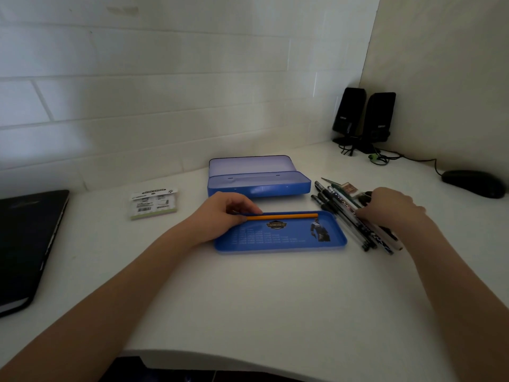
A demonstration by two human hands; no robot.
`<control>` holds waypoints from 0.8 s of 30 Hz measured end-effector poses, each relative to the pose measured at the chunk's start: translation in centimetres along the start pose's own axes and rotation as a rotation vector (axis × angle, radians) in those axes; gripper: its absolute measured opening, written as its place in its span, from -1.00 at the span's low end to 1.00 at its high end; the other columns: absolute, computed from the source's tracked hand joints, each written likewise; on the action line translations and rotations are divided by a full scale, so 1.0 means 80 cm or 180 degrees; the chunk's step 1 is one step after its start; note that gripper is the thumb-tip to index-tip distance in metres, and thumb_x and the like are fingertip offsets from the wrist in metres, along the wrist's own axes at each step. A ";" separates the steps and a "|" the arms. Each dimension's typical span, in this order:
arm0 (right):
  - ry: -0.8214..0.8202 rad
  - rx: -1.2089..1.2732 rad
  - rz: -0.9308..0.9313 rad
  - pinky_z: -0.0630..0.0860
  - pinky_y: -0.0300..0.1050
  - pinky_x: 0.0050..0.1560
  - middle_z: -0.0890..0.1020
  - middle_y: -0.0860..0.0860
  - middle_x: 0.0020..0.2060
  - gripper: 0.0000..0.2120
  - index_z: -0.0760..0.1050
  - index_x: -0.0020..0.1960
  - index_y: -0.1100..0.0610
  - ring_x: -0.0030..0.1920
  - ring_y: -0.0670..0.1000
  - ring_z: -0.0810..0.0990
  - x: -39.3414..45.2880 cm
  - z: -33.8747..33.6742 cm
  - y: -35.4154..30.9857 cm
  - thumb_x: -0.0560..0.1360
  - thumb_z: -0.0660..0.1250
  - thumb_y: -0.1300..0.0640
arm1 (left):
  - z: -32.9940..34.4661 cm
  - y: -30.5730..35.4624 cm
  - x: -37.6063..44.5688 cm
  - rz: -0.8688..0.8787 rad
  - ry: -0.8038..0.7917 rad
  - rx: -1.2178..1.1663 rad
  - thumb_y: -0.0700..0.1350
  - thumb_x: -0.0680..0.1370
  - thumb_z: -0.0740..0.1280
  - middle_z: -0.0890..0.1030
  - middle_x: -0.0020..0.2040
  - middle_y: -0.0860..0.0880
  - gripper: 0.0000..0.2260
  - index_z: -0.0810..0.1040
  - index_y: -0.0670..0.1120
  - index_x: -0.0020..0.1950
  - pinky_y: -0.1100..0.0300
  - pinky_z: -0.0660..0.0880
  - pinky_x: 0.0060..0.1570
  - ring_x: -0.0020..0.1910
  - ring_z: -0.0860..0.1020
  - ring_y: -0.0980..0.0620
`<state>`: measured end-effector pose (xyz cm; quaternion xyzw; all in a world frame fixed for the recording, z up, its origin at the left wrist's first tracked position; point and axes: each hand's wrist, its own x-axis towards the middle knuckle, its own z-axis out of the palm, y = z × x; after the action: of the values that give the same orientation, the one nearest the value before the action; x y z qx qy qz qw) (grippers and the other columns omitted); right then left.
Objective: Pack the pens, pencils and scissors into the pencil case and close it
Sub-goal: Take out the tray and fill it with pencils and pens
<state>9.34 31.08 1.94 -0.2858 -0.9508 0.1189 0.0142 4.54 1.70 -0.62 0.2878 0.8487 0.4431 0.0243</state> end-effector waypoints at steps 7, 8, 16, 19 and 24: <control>0.0101 0.0339 -0.0074 0.43 0.02 0.06 0.46 0.09 -0.30 -0.83 0.40 -0.24 0.15 -0.05 0.19 0.54 0.004 0.007 -0.001 0.44 0.33 0.09 | 0.001 -0.001 0.001 -0.0014 0.0041 -0.0082 -0.40 0.46 0.30 0.65 -0.10 0.11 -0.66 0.62 0.06 -0.14 0.48 0.46 -0.08 -0.15 0.58 0.32; 0.0233 0.0405 -0.0141 0.42 -0.02 -0.01 0.46 0.08 -0.31 -0.84 0.43 -0.21 0.17 -0.10 0.17 0.54 0.004 0.008 -0.001 0.46 0.32 0.09 | 0.001 0.000 0.001 -0.0017 0.0038 -0.0094 -0.41 0.46 0.30 0.65 -0.10 0.11 -0.66 0.62 0.05 -0.13 0.48 0.46 -0.08 -0.16 0.58 0.33; 0.0254 0.1575 -0.1676 0.39 -0.27 -0.30 0.60 -0.03 -0.26 -0.93 0.56 -0.12 0.09 -0.27 -0.09 0.53 -0.033 -0.011 -0.034 0.44 0.41 0.10 | -0.006 -0.003 0.001 -0.0119 -0.0231 -0.0364 -0.53 0.44 0.21 0.61 -0.01 0.11 -0.58 0.56 -0.03 -0.01 0.49 0.45 -0.04 -0.08 0.57 0.38; -0.0299 0.1378 -0.2014 0.44 -0.31 -0.14 0.62 -0.11 -0.21 -0.94 0.62 -0.08 0.06 -0.15 -0.14 0.55 -0.040 -0.008 -0.041 0.45 0.41 0.11 | -0.013 -0.008 0.005 -0.0254 -0.0335 -0.0545 -0.61 0.37 0.11 0.61 0.03 0.08 -0.48 0.55 -0.06 0.00 0.45 0.47 -0.01 -0.05 0.58 0.36; -0.0530 0.1385 -0.1991 0.47 -0.25 -0.03 0.63 -0.13 -0.14 -0.83 0.64 -0.03 0.01 -0.06 -0.10 0.56 -0.043 -0.011 -0.042 0.48 0.33 0.21 | -0.015 -0.012 0.008 -0.0393 -0.0248 -0.0766 -0.63 0.37 0.10 0.61 0.01 0.03 -0.49 0.52 -0.08 -0.01 0.37 0.52 0.02 -0.06 0.61 0.27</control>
<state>10.50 26.70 3.72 0.0382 -0.9425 0.3305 0.0329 3.22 0.71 -0.47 0.2470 0.8040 0.5277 0.1188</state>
